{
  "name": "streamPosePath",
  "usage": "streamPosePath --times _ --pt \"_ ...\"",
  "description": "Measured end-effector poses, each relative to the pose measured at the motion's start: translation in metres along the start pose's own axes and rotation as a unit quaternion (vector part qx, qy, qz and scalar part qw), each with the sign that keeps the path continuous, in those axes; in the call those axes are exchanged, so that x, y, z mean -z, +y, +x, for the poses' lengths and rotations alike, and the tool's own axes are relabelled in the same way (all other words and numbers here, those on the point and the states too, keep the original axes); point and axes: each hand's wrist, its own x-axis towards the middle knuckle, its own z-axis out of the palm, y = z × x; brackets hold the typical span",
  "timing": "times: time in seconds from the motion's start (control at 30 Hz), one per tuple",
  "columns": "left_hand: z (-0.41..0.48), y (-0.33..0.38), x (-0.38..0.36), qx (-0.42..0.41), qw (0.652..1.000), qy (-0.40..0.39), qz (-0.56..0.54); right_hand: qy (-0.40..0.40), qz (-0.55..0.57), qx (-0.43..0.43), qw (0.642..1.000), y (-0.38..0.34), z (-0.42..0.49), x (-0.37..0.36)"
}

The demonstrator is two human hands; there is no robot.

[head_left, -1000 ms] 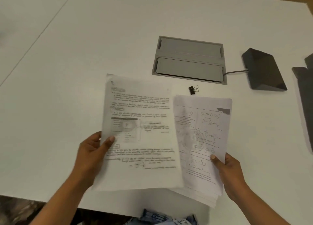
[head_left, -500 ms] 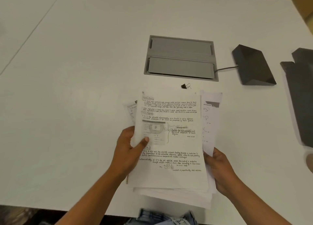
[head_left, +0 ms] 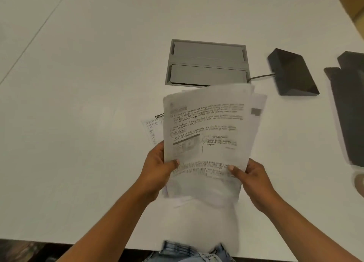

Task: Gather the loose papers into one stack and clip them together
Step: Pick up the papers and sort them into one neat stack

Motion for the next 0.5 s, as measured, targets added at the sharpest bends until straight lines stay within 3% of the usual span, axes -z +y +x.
streamPosePath --times 0.23,0.5 --pt "0.007 0.014 -0.01 -0.139 0.987 0.018 0.078 0.035 -0.066 0.115 0.991 -0.03 0.006 -0.005" --pt "0.016 0.002 -0.018 -0.114 0.988 0.006 0.101 0.022 -0.118 0.121 0.985 -0.023 0.011 -0.007"
